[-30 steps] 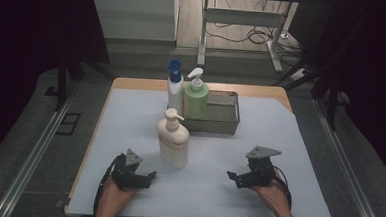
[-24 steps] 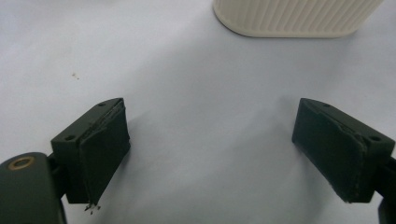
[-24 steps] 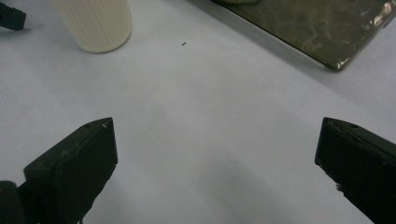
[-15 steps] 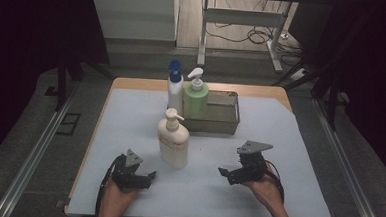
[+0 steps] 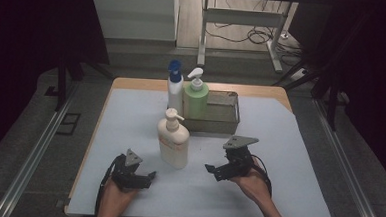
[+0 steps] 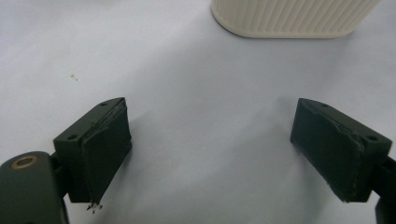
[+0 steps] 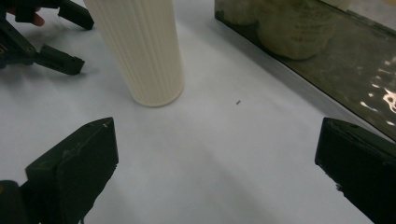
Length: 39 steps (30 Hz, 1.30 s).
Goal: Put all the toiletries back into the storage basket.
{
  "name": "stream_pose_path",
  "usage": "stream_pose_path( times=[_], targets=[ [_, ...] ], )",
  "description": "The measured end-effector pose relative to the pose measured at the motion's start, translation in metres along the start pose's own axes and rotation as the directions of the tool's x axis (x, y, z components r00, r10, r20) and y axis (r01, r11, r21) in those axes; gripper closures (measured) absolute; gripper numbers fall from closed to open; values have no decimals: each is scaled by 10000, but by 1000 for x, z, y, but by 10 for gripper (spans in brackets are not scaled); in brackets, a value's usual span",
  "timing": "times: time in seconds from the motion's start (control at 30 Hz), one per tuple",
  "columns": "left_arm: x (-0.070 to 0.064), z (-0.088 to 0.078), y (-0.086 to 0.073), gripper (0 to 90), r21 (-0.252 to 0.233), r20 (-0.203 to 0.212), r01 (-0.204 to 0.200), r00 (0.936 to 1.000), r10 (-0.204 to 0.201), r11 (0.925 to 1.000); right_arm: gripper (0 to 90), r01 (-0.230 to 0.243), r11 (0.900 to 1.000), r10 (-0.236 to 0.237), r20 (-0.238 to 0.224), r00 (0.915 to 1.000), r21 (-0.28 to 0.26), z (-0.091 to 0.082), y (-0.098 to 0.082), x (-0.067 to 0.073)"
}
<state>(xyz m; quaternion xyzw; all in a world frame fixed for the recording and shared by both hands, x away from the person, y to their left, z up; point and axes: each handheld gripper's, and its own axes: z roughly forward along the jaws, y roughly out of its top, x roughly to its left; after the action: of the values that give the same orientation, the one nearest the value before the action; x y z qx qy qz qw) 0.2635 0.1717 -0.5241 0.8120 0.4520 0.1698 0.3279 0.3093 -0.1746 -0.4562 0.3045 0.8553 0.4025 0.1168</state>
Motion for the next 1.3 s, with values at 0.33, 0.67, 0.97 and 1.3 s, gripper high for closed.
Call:
stream_pose_path(
  times=[0.33, 0.67, 0.97, 1.3],
  targets=[
    [0, 0, 0, 118, -35, 1, 27, 10000, -27, 10000, 4, 382, 9993, -382, -61, 9993, 15, 6, 18, 12],
    [0, 0, 0, 118, -33, 7, 27, 10000, -27, 10000, 4, 394, 9992, -393, -169, 9991, 33, 18, 35, 23],
    [0, 0, 0, 118, -18, 23, 32, 10000, -32, 10000, 49, 569, 9983, -567, -106, 9983, 153, 30, 51, 34],
    [0, 0, 0, 118, -20, 27, 39, 10000, -39, 10000, 132, 691, 9975, -688, -166, 9975, 175, 42, 70, 40]
  ],
)
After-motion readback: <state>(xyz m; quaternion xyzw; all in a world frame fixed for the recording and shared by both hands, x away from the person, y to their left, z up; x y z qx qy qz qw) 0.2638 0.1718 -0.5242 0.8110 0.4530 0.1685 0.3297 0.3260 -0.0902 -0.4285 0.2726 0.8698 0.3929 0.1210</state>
